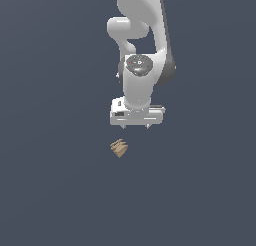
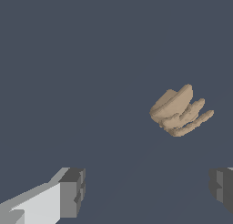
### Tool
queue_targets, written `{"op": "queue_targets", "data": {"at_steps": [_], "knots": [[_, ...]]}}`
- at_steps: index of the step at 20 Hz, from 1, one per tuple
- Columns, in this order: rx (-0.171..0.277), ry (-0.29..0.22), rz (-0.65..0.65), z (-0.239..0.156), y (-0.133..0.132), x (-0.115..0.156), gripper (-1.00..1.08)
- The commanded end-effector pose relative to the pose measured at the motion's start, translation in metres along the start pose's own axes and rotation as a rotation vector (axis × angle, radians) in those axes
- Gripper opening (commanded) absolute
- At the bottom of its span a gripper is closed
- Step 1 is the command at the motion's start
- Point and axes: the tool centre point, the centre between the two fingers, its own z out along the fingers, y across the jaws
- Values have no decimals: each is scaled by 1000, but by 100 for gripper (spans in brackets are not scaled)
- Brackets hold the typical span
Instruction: Pick up the object and move it to a goal position.
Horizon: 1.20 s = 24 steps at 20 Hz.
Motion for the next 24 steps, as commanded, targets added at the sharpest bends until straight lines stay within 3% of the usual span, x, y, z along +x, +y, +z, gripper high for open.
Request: {"op": "queue_targets", "data": {"at_steps": [1, 11, 24], "knots": [[0, 0, 0, 0, 0, 0, 100], [-28, 12, 38, -9, 24, 0, 100], [-23, 13, 89, -4, 27, 3, 100]]}}
